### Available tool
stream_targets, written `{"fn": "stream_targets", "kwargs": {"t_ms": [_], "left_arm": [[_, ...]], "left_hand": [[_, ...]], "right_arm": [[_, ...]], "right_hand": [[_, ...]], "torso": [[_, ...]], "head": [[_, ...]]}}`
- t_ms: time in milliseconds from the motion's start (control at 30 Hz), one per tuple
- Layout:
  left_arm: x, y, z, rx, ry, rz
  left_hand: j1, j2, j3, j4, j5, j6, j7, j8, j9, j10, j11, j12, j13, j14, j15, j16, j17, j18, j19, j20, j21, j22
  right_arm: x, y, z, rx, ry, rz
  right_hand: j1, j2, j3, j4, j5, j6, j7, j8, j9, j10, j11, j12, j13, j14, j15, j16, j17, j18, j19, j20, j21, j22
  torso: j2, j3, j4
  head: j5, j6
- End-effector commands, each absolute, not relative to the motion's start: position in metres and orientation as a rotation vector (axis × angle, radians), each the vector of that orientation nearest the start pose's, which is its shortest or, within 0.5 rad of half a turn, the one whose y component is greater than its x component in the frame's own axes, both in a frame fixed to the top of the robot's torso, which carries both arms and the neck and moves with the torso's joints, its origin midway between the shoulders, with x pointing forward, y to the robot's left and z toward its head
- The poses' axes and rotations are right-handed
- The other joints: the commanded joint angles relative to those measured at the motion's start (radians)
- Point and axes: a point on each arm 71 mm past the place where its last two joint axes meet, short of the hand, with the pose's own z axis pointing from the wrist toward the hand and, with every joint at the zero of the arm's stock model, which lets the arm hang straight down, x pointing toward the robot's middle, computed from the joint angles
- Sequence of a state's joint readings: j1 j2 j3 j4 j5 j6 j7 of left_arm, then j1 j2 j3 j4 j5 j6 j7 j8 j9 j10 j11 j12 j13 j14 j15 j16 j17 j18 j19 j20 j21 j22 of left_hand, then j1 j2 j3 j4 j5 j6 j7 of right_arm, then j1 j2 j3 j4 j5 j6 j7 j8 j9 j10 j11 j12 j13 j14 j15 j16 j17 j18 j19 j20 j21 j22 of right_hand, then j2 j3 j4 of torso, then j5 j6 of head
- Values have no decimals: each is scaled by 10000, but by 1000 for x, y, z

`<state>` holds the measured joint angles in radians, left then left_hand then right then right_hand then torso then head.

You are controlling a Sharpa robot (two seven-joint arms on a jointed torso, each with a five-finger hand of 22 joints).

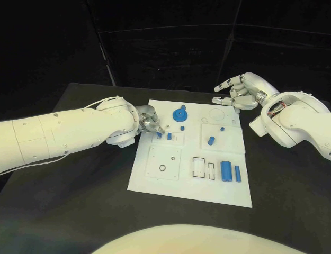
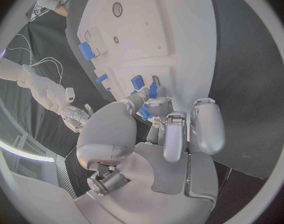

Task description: Assemble the parts on the task board

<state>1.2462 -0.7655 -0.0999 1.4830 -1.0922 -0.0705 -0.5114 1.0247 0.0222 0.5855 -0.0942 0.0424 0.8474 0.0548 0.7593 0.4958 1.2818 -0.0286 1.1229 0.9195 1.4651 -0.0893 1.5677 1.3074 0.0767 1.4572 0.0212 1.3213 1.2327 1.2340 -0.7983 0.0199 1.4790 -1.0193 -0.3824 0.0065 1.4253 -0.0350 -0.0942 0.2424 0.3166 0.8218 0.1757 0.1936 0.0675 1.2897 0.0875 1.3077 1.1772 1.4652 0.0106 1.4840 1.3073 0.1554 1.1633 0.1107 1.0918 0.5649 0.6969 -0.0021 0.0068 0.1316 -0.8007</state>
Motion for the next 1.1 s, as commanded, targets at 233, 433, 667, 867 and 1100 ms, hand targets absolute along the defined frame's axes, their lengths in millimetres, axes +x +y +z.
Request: {"fn": "stream_targets", "kwargs": {"t_ms": [233,433,667,867,1100], "left_arm": [[490,193,-220,-1612,21841,-3789],[489,193,-221,-1413,21926,-3680],[488,193,-221,-1305,21996,-3641],[488,193,-221,-1247,22057,-3622],[487,193,-222,-1134,22190,-3597]], "left_hand": [[97,-41,461,-515,46,100,-199,63,110,36,-85,-42,-18,1057,-67,31,2634,-26,5,-89,41,18],[107,-42,462,-520,47,97,-203,70,115,40,-88,-36,-10,1057,-70,31,2634,-30,11,-90,54,37],[114,-44,461,-524,46,97,-205,78,119,47,-91,-26,3,1057,-71,31,2634,-33,15,-91,61,46],[123,-45,460,-528,46,98,-209,87,125,54,-94,-16,15,1057,-73,31,2634,-34,16,-93,63,50],[150,-51,461,-545,47,104,-219,114,141,67,-103,-4,27,1057,-78,31,2634,-32,13,-97,56,42]], "right_arm": [[508,-193,-144,2316,15836,9472],[508,-193,-144,2317,15846,9468],[508,-192,-145,2309,15857,9477],[508,-192,-145,2310,15860,9473],[508,-192,-145,2310,15845,9475]], "right_hand": [[-10,105,-54,-31,47,-43,-11,42,9,48,-19,33,-2,606,-53,-64,650,122,-47,-16,-60,-19],[-10,105,-54,-31,47,-43,-11,42,9,48,-19,33,-2,606,-53,-64,650,122,-47,-16,-60,-19],[-10,105,-54,-31,47,-43,-11,42,9,48,-19,33,-2,606,-53,-64,650,122,-47,-16,-60,-19],[-10,105,-54,-31,47,-43,-11,42,9,48,-19,33,-2,606,-53,-64,650,122,-47,-16,-60,-19],[-5,114,-58,-35,54,-43,-12,45,9,45,-21,30,-11,607,-54,-65,648,123,-46,-18,-64,-26]], "torso": [[-7,6,3],[-6,1,7],[-1,-1,11],[0,2,1],[-2,1,2]], "head": [[0,-19],[26,-62],[47,-53],[63,-64],[68,-66]]}}
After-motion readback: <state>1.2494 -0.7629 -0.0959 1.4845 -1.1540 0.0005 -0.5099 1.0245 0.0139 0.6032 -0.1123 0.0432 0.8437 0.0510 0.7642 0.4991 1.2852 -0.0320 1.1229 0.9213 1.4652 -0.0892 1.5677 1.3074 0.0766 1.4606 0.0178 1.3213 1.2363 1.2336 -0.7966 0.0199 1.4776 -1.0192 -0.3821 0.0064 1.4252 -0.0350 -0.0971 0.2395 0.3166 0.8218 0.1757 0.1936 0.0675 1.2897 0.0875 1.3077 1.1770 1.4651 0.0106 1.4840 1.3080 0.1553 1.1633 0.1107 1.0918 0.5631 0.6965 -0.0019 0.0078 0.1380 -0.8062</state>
